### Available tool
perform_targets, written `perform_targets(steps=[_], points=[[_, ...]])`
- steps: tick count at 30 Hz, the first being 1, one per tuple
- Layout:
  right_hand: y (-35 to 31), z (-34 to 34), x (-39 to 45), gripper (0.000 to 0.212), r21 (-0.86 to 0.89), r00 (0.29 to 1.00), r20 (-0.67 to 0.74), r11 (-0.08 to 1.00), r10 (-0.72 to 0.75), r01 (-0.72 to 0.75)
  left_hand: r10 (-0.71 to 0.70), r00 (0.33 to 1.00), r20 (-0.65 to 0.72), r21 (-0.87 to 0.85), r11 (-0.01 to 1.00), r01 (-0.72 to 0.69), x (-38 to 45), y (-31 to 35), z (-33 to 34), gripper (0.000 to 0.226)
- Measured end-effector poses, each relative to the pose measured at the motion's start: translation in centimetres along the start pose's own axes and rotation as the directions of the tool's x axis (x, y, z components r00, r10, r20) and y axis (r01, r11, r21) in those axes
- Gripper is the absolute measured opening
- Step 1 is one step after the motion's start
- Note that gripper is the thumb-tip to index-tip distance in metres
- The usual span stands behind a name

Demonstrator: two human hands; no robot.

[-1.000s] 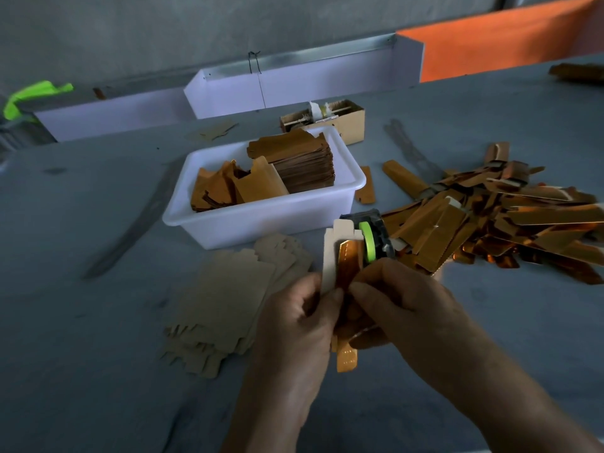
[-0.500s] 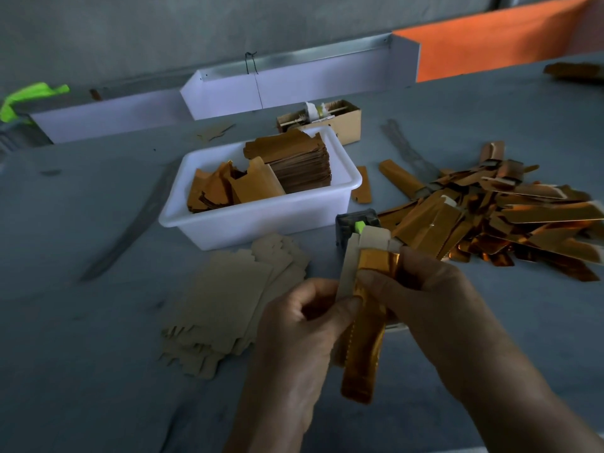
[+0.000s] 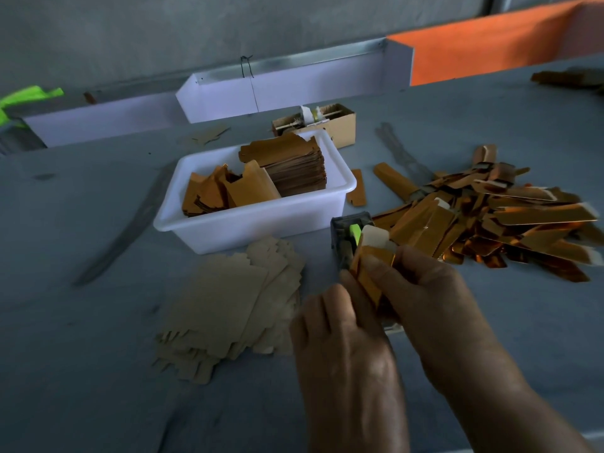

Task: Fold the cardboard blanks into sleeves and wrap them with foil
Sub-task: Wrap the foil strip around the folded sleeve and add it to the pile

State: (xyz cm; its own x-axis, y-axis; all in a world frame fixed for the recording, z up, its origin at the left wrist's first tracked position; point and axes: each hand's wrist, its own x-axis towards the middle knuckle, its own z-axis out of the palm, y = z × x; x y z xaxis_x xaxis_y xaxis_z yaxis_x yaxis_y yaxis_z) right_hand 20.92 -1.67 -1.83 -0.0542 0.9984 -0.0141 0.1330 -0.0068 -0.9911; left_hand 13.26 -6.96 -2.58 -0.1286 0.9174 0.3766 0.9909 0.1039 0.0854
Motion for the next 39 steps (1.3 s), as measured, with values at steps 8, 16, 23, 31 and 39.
perform_targets(steps=[8,16,23,31,39], points=[[-0.2,-0.7,0.3,0.022,-0.136,1.0,0.001,0.991,-0.02,0.02,-0.011,1.0,-0.005,-0.316,0.949,0.009,-0.4,-0.1,0.1,0.043],[-0.2,-0.6,0.5,0.024,0.206,0.986,0.145,0.972,0.088,-0.117,-0.148,0.796,0.586,-0.804,0.018,0.595,1.4,-3.6,-1.1,0.008],[-0.5,-0.5,0.7,0.036,0.123,0.993,0.07,0.987,0.095,-0.103,-0.095,0.815,0.571,-0.82,-0.032,0.571,1.4,-3.7,-0.8,0.014],[1.2,-3.4,1.5,0.014,-0.167,0.997,0.032,0.984,0.073,-0.067,-0.389,0.788,0.478,-0.853,0.008,0.521,1.1,-6.0,0.9,0.025],[2.2,-1.9,1.3,0.012,-0.289,0.993,0.094,0.956,0.07,-0.04,-0.357,0.776,0.519,-0.829,0.01,0.559,0.9,-4.5,1.5,0.025]])
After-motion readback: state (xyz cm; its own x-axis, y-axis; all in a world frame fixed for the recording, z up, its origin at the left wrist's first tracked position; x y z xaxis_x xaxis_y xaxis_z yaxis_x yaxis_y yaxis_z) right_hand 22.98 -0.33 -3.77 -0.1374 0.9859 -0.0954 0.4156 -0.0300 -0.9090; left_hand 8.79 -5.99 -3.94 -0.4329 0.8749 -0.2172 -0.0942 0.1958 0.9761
